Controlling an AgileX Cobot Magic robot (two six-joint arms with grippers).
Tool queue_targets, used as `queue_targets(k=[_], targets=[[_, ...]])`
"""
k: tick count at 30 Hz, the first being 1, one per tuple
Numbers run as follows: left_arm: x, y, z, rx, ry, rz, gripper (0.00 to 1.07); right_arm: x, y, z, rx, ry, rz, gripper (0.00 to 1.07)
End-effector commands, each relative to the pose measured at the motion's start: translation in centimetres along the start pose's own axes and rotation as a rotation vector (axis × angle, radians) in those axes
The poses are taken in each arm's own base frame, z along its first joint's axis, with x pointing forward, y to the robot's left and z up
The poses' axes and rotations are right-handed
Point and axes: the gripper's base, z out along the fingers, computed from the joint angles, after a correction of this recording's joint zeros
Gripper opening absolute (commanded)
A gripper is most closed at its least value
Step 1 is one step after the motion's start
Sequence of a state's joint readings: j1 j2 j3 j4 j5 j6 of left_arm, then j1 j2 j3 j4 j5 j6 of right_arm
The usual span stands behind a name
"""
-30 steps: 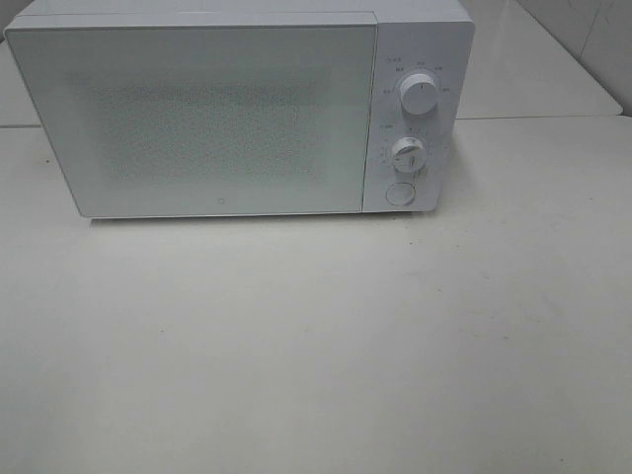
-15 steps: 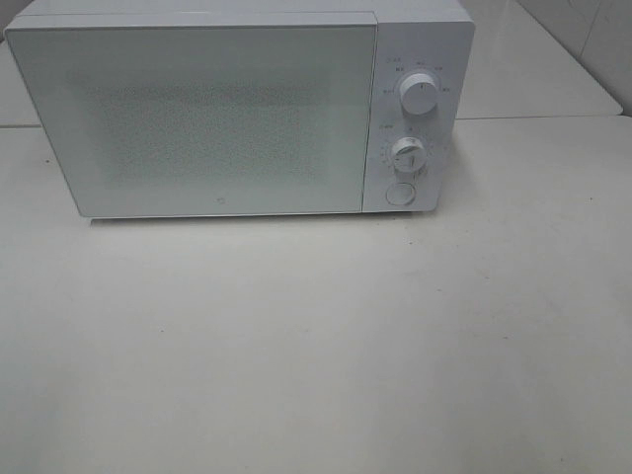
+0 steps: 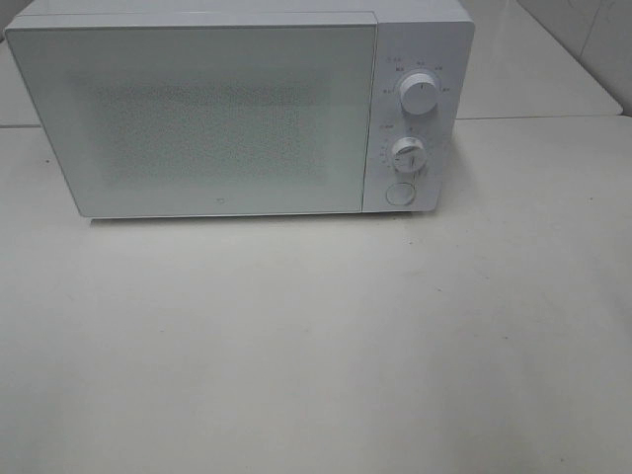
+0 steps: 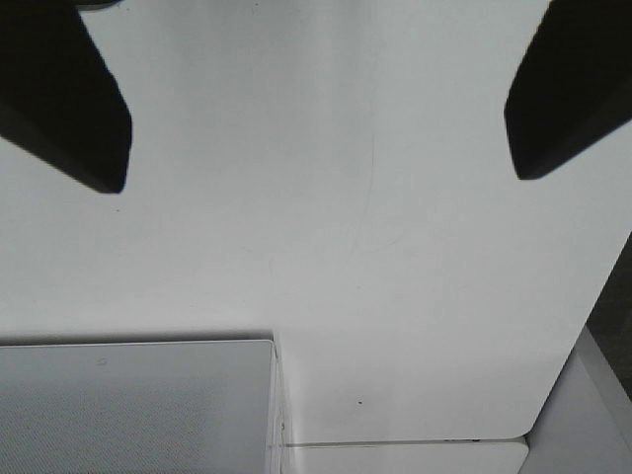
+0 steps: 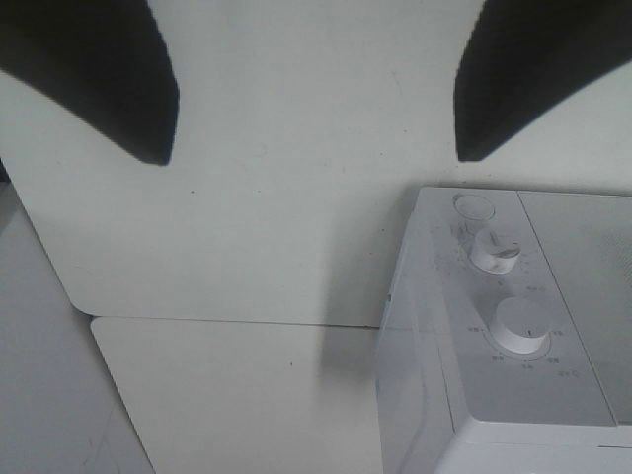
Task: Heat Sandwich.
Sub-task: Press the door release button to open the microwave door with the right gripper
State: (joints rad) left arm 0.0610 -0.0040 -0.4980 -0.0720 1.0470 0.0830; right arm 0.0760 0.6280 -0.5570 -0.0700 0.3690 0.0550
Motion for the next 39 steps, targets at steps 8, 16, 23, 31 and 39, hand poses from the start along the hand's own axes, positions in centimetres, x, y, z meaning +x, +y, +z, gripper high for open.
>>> queue_targets(k=[8,16,23,31,39], targets=[[0.2,-0.1,-0.2,-0.002,-0.031,-0.01,0.98,-1.0,0.2,5.1,-0.011,-0.025,0.012,0.75],[0.2,-0.1,-0.2,-0.002,-0.031,-0.01,0.98,-1.0,0.3,7.9,-0.02,-0.036,0.01,0.75],[0.2,-0.1,-0.2,-0.002,-0.031,-0.01,0.98,-0.1,0.6,10.5,-0.035,-0.115,0.011,0.75],[0.2,-0.1,-0.2,-0.002,-0.031,-0.01,0.98,3.0,0.8,11.7,-0.05,-0.151,0.009,0.75],[0.2,-0.1,-0.2,-0.002,-0.031,-0.01,0.98,6.1,0.6,13.1,-0.021,-0.148,0.069,0.75]])
